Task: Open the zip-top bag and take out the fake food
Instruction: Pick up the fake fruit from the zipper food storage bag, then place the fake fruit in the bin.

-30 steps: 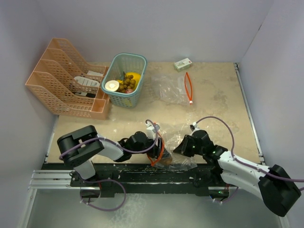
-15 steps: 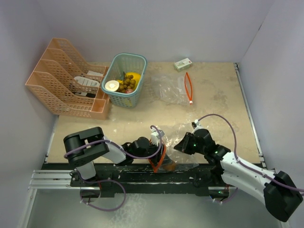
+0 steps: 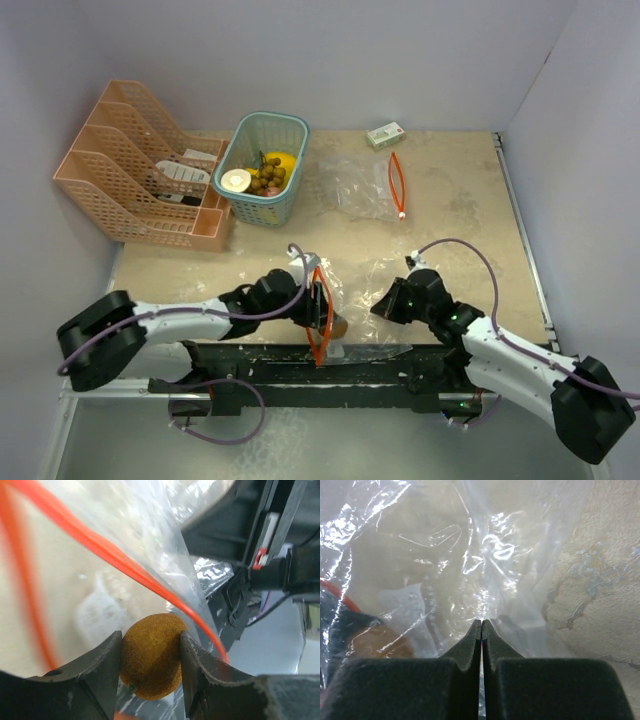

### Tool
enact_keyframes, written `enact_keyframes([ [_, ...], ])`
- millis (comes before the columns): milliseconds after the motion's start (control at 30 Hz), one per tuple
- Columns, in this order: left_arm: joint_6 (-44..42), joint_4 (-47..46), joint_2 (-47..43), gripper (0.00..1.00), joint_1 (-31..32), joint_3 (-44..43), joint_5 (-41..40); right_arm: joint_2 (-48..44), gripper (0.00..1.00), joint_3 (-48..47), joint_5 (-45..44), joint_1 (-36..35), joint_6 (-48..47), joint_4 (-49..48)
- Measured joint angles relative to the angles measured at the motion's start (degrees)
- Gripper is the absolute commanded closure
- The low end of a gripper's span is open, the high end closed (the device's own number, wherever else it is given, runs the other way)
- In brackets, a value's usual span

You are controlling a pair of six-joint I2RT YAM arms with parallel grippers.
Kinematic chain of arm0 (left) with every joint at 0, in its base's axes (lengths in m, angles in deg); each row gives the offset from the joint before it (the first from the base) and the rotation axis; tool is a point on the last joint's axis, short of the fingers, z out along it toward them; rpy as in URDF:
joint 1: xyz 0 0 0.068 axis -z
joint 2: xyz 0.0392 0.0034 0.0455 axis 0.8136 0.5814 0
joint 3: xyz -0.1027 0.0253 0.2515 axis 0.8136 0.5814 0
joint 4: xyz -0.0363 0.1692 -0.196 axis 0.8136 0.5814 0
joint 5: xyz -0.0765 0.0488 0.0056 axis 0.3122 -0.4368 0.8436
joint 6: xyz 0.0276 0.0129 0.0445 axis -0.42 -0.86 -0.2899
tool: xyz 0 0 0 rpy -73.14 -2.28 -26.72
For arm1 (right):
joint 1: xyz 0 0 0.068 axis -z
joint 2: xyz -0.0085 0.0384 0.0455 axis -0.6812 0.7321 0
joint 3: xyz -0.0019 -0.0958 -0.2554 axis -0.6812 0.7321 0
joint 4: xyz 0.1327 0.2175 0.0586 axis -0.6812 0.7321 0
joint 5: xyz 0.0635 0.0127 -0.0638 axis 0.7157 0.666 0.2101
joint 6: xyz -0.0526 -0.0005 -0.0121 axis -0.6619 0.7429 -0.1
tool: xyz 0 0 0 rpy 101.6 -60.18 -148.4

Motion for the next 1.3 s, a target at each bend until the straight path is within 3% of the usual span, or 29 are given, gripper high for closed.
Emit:
enact_keyframes([
  [267,-2.8,20.61,-16.5,0.78,-7.1,-3.96,-4.09,5.79,1.0,0.02,-0.39,0.98,-0.94,-2.71],
  [467,-4.22,34.38,-21.33,0.76,-12.79,-9.86,-7.89,7.43,1.0,0.02,-0.39,1.29,-1.36,-3.67],
  [667,-7.72,43.1,-15.69,0.75,-23.65,-24.55,-9.66,7.41,1.0,0.02,-0.39,1.51,-1.51,-4.02],
  [967,-13.42,45.81,2.56,0.69,-36.79,-51.63,-11.32,7.17,1.0,0.02,-0.37,1.6,-1.88,-4.11],
  [1100,-16.04,47.34,10.93,0.57,-39.54,-62.97,-14.56,6.51,1.0,0.02,-0.37,1.92,-1.92,-4.09],
  [1300,-18.8,49.22,17.92,0.12,-42.93,-69.66,-18.01,6.6,1.0,0.02,-0.37,2.25,-2.29,-4.09],
])
